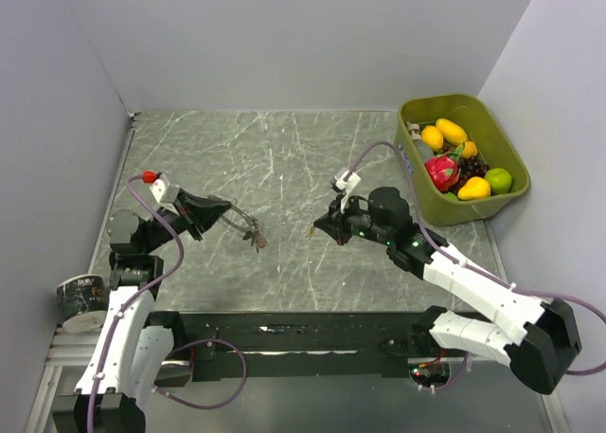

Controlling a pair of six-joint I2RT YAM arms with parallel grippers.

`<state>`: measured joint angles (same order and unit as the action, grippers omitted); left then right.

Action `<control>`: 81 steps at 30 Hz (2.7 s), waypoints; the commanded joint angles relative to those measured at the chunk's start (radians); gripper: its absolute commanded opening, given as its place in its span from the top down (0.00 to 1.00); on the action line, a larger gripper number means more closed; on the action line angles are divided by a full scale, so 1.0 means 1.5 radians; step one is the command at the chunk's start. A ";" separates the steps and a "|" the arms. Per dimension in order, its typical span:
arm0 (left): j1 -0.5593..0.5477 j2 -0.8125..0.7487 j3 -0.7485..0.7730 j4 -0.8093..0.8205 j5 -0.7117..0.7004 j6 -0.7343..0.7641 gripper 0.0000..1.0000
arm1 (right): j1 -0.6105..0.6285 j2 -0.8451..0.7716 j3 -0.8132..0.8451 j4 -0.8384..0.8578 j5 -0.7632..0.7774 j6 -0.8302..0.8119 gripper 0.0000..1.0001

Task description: Put the keys on the keyring

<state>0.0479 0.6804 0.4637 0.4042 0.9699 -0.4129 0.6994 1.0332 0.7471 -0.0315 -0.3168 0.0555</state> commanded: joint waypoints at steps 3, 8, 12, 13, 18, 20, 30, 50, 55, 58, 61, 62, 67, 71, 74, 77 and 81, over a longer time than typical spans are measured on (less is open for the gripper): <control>-0.090 -0.006 0.029 0.012 0.098 0.081 0.99 | -0.004 -0.078 -0.013 0.051 -0.052 -0.070 1.00; -0.172 0.000 0.044 -0.056 0.132 0.148 0.99 | -0.005 -0.113 -0.014 0.055 -0.084 -0.071 1.00; -0.211 -0.012 0.046 -0.082 0.143 0.206 0.99 | -0.005 -0.120 -0.009 0.050 -0.099 -0.079 1.00; -0.222 -0.017 0.045 -0.085 0.144 0.216 0.99 | -0.005 -0.121 -0.008 0.050 -0.101 -0.079 1.00; -0.234 -0.042 0.033 -0.051 0.104 0.210 0.99 | -0.005 -0.121 0.000 0.044 -0.104 -0.079 1.00; -0.238 -0.033 0.039 -0.023 0.082 0.192 0.99 | -0.005 -0.124 0.004 0.038 -0.100 -0.081 1.00; -0.289 0.183 0.295 -0.194 0.017 0.327 0.99 | -0.006 -0.153 0.014 0.006 -0.078 -0.087 1.00; -0.399 0.212 0.211 -0.216 -0.079 0.417 0.99 | -0.005 -0.057 0.057 -0.030 -0.110 -0.075 1.00; -0.412 0.219 0.217 -0.235 -0.100 0.426 0.99 | -0.004 -0.033 0.076 -0.019 -0.151 -0.066 1.00; -0.414 0.219 0.214 -0.235 -0.120 0.427 0.99 | -0.002 -0.015 0.088 -0.023 -0.175 -0.062 1.00; -0.416 0.220 0.213 -0.234 -0.144 0.427 0.99 | -0.001 -0.007 0.093 -0.020 -0.193 -0.053 1.00; -0.418 0.221 0.214 -0.237 -0.152 0.427 0.99 | 0.002 -0.006 0.093 -0.015 -0.196 -0.051 1.00; -0.424 0.225 0.224 -0.263 -0.193 0.444 0.99 | 0.012 0.009 0.102 -0.012 -0.198 -0.047 1.00; -0.428 0.219 0.218 -0.257 -0.181 0.447 0.99 | 0.020 0.028 0.110 -0.012 -0.190 -0.051 1.00; -0.429 0.218 0.218 -0.258 -0.179 0.449 0.99 | 0.025 0.040 0.114 -0.015 -0.185 -0.058 1.00; -0.430 0.219 0.218 -0.258 -0.172 0.449 0.99 | 0.025 0.047 0.113 -0.011 -0.183 -0.061 1.00; -0.432 0.218 0.218 -0.258 -0.162 0.450 0.99 | 0.031 0.056 0.114 -0.005 -0.183 -0.060 1.00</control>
<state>-0.5919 1.0225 0.7410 -0.0311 0.7017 0.2436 0.7319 1.1091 0.8677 -0.0895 -0.5915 -0.0238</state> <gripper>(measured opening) 0.021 0.008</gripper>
